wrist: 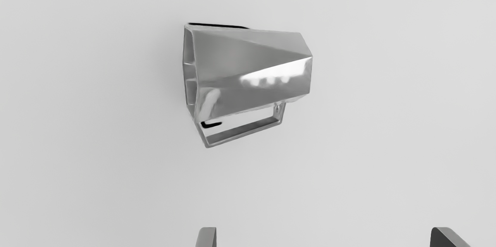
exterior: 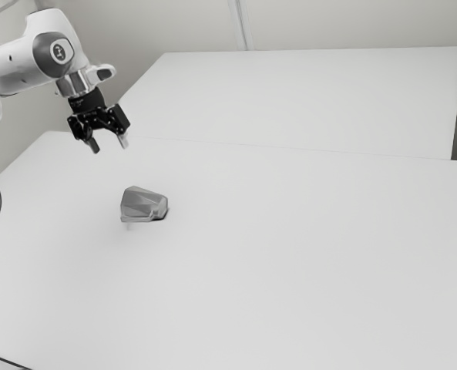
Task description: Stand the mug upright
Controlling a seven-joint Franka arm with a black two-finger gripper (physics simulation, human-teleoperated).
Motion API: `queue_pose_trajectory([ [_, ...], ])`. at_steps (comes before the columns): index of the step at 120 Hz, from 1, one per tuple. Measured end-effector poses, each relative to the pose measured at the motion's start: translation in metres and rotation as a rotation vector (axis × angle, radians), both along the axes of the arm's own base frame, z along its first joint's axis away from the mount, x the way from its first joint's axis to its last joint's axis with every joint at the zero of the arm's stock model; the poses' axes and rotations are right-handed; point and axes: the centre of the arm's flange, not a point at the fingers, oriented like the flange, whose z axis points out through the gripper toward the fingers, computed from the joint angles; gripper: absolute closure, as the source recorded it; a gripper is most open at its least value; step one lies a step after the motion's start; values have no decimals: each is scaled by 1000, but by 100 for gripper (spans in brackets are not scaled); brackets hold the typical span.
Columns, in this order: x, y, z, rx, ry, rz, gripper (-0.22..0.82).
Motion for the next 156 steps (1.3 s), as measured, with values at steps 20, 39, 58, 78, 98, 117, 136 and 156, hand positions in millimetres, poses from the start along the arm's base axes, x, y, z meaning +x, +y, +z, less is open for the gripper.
queue_pose_trajectory([
  [20, 6, 30, -32, -53, -12, -15, 0],
  [39, 13, 49, -68, -108, -25, -41, 0],
  [58, 16, 63, -99, -156, -33, -59, 0],
  [78, 15, 72, -125, -214, -37, -69, 0],
  [98, 16, 75, -149, -286, -44, -70, 0],
  [117, 13, 76, -171, -358, -47, -56, 0],
  [136, 11, 73, -188, -437, -59, -31, 0],
  [156, 7, 68, -202, -519, -82, 10, 0],
])
